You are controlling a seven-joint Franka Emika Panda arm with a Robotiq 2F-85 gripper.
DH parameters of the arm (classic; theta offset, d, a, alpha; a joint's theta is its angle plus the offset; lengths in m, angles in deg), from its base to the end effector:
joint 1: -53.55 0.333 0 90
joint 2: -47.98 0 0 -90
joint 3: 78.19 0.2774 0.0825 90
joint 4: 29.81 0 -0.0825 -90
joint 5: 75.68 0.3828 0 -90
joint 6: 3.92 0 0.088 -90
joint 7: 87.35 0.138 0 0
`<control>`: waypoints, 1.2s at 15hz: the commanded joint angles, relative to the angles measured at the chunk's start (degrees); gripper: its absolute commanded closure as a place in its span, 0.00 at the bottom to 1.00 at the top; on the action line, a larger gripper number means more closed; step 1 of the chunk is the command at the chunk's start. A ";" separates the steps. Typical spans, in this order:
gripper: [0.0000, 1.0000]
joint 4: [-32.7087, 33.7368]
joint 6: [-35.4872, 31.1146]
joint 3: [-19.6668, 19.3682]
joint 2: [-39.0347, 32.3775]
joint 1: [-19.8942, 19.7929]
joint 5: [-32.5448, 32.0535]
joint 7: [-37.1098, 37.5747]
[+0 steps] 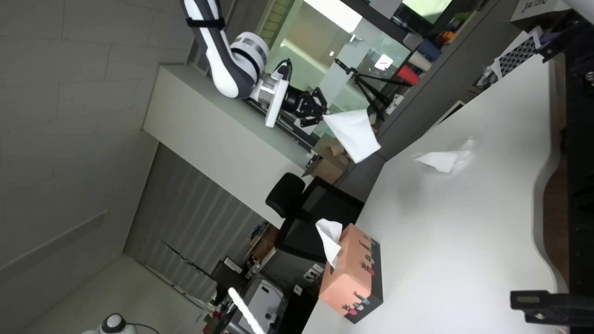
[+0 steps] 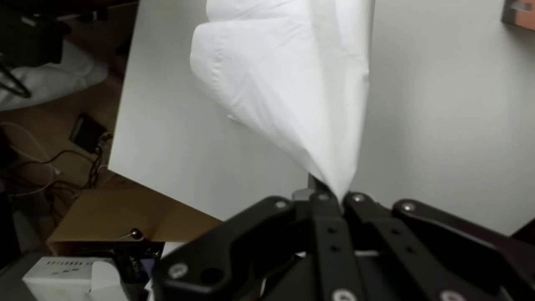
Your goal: Take a tissue from the tissue box and put it on the table
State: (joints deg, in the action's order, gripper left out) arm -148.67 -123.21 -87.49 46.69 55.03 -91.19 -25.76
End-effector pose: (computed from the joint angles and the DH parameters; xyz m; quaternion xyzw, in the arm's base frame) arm 0.5406 -0.0950 0.3509 0.8525 -0.5090 0.0472 0.1095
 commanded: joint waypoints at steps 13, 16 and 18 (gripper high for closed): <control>1.00 3.20 -2.71 -0.53 -24.17 -0.72 -17.29 -6.61; 1.00 6.47 -4.02 -1.49 -29.44 -1.43 -16.71 -7.27; 1.00 8.17 -6.89 -2.29 -32.67 -1.82 -15.87 -6.68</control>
State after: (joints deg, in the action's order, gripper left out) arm -144.66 -128.04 -88.37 18.87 53.60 -107.93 -32.06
